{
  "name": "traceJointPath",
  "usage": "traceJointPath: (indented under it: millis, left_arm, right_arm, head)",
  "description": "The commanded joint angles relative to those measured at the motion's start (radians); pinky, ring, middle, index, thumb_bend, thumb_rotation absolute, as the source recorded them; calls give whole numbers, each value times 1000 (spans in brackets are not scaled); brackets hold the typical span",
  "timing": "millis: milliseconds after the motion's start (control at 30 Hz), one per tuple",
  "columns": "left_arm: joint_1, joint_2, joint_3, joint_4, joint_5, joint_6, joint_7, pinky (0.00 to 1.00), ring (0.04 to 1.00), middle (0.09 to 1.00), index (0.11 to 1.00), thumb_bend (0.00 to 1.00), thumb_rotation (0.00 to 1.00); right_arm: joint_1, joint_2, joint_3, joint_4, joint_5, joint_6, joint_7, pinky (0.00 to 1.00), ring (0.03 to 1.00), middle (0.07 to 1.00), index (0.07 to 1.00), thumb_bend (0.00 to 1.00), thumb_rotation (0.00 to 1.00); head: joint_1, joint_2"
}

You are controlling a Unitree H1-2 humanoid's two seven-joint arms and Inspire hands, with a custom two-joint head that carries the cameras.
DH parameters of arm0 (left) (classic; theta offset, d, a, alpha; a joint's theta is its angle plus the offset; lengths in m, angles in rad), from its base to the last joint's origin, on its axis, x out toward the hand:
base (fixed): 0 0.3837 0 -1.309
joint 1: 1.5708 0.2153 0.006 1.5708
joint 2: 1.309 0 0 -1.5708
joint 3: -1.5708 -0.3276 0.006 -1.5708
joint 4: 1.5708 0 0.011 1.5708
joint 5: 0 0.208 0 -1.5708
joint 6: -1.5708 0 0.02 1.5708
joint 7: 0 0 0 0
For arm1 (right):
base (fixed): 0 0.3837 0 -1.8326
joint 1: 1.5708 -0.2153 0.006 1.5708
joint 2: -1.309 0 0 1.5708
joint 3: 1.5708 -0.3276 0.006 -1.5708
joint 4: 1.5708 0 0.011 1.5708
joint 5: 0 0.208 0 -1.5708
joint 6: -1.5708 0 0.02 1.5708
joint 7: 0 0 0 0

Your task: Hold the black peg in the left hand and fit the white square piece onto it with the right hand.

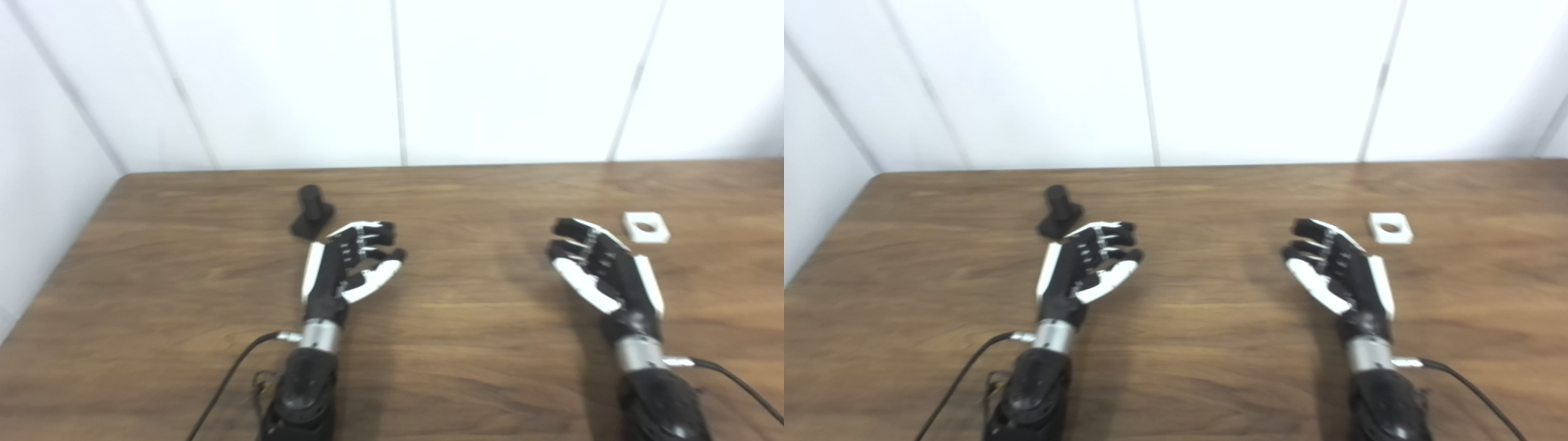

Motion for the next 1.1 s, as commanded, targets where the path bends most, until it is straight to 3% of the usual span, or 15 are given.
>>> traceJointPath:
  millis: [0, 133, 367, 433, 533, 700, 900, 1067]
  left_arm:
    - [-24, -16, -9, 11, 14, -36, 12, 524, 637, 698, 500, 498, 79]
    - [-26, -15, -1, 10, 15, -37, 14, 530, 648, 703, 500, 497, 79]
    - [-27, -2, 8, -8, 36, -43, 29, 548, 678, 739, 500, 498, 81]
    - [-26, 5, 7, -23, 52, -30, 32, 576, 704, 760, 690, 520, 238]
    - [-27, 15, 6, -47, 69, -6, 26, 597, 713, 767, 735, 514, 260]
    - [-38, 42, 5, -86, 104, 40, 20, 599, 714, 759, 727, 539, 217]
    - [-65, 68, 2, -125, 226, 112, 55, 608, 727, 769, 719, 556, 169]
    - [-91, 95, 0, -158, 324, 177, 78, 686, 781, 801, 747, 577, 253]
  right_arm:
    - [-33, -8, -5, 1, 13, -70, 12, 594, 680, 715, 693, 537, 277]
    - [-37, -13, -7, 24, 18, -97, 16, 584, 674, 706, 687, 558, 264]
    - [-38, -7, -2, 20, -12, -89, 1, 581, 680, 704, 683, 552, 314]
    - [-36, -8, -2, 14, -13, -81, 1, 588, 681, 707, 686, 546, 315]
    - [-35, -10, -3, 2, -17, -67, 0, 592, 682, 713, 689, 537, 310]
    - [-33, -12, -10, 3, -4, -67, 5, 598, 676, 711, 687, 544, 299]
    - [-39, -13, -15, 9, 2, -65, 4, 585, 676, 710, 684, 534, 270]
    - [-45, -15, -15, 15, -3, -68, 4, 573, 669, 712, 686, 522, 254]
  head:
    - [-1, 0]
    - [-12, 0]
    - [-21, -5]
    - [-21, -4]
    - [-24, -2]
    - [-21, -3]
    - [-20, -5]
    - [-18, -6]
